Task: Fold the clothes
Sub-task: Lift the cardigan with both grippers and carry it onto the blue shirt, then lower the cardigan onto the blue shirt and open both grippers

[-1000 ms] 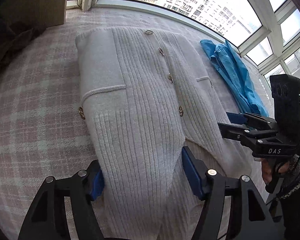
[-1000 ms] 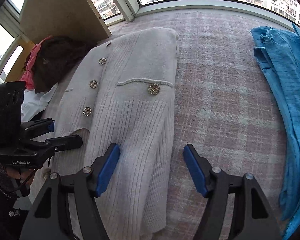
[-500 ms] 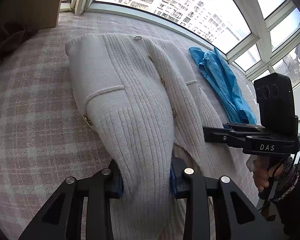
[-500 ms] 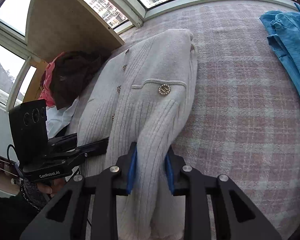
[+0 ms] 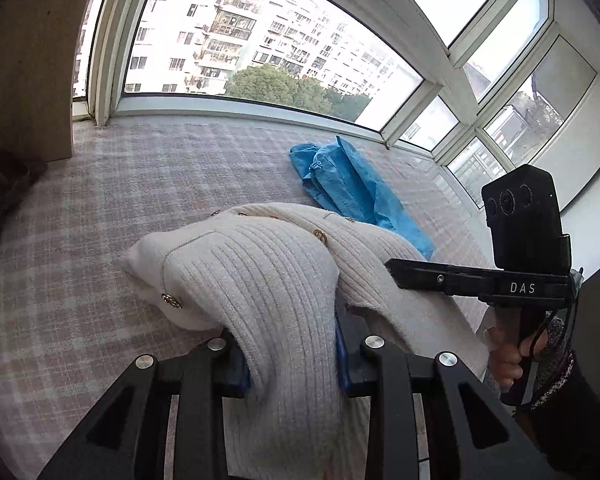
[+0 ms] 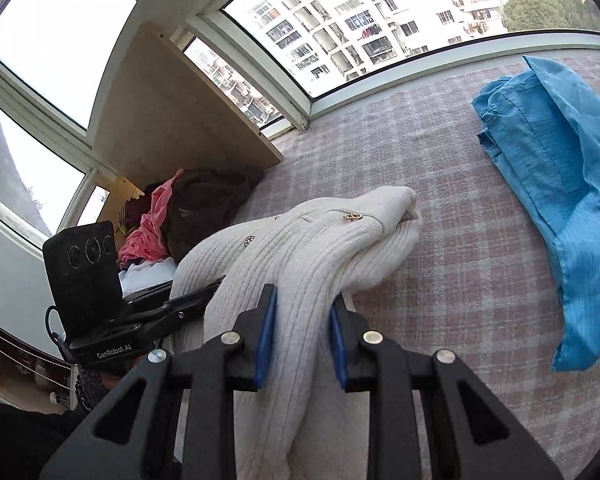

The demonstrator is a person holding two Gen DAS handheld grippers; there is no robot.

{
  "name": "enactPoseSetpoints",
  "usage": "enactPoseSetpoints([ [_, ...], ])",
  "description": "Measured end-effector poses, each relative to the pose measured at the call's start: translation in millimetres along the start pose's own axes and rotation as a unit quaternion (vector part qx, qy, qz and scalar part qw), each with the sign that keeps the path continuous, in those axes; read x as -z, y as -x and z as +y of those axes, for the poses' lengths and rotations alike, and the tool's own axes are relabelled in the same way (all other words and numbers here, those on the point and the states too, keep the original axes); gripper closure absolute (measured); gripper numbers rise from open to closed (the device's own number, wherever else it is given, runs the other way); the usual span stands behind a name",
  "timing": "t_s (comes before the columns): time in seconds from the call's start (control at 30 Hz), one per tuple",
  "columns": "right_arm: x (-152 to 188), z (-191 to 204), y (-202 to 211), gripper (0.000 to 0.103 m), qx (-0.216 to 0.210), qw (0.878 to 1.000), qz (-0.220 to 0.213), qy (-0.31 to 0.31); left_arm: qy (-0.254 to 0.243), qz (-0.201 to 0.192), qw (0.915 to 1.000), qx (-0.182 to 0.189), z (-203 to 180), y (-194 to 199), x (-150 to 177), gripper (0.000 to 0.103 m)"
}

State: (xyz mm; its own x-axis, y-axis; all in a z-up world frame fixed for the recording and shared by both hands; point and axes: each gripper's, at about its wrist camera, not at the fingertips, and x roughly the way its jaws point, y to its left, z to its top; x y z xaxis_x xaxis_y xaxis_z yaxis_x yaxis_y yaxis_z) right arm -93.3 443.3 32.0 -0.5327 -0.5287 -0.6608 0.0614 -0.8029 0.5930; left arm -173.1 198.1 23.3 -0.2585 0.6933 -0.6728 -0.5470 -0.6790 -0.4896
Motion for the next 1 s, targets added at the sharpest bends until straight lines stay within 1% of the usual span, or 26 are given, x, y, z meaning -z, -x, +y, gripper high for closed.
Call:
enactPoseSetpoints([
  [0.13, -8, -13, 40, 0.079, 0.006, 1.000, -0.022, -0.002, -0.020, -0.001, 0.9996, 0.019, -33, -9, -14, 0.075],
  [0.2, -23, -23, 58, 0.079, 0.007, 0.999, -0.031, 0.005, -0.032, -0.007, 0.9992, 0.022, -52, -15, -25, 0.075],
  [0.33, -65, -49, 92, 0.079, 0.010, 0.999, -0.044, 0.025, -0.060, -0.030, 0.9977, 0.012, -96, -36, -64, 0.075],
  [0.47, -117, -87, 124, 0.079, 0.019, 0.997, -0.051, 0.050, -0.089, -0.056, 0.9945, -0.001, -141, -66, -109, 0.075],
  [0.53, -140, -108, 134, 0.079, 0.025, 0.997, -0.050, 0.061, -0.095, -0.066, 0.9933, -0.007, -161, -85, -130, 0.075],
  [0.63, -169, -147, 138, 0.079, 0.031, 0.996, -0.040, 0.067, -0.109, -0.071, 0.9913, -0.017, -184, -116, -155, 0.075],
  [0.7, -179, -180, 131, 0.079, 0.032, 0.997, -0.025, 0.058, -0.113, -0.067, 0.9912, -0.021, -193, -140, -167, 0.075],
  [0.77, -176, -225, 114, 0.079, 0.034, 0.999, 0.004, 0.024, -0.105, -0.053, 0.9930, -0.017, -191, -166, -169, 0.075],
  [0.8, -169, -250, 100, 0.079, 0.039, 0.999, 0.025, 0.003, -0.091, -0.036, 0.9951, -0.014, -184, -184, -165, 0.075],
  [0.87, -147, -299, 69, 0.079, 0.057, 0.995, 0.071, -0.036, -0.056, 0.018, 0.9982, -0.009, -164, -227, -145, 0.075],
  [0.9, -135, -319, 55, 0.079, 0.065, 0.992, 0.090, -0.052, -0.043, 0.051, 0.9976, -0.015, -155, -251, -131, 0.075],
  [0.93, -124, -336, 44, 0.079, 0.057, 0.991, 0.099, -0.069, -0.031, 0.086, 0.9957, -0.020, -146, -272, -117, 0.075],
  [0.97, -120, -344, 42, 0.079, 0.041, 0.991, 0.097, -0.081, -0.024, 0.110, 0.9935, -0.020, -139, -286, -105, 0.075],
  [1.0, -119, -347, 43, 0.079, 0.029, 0.992, 0.092, -0.084, -0.021, 0.118, 0.9926, -0.020, -136, -292, -97, 0.075],
])
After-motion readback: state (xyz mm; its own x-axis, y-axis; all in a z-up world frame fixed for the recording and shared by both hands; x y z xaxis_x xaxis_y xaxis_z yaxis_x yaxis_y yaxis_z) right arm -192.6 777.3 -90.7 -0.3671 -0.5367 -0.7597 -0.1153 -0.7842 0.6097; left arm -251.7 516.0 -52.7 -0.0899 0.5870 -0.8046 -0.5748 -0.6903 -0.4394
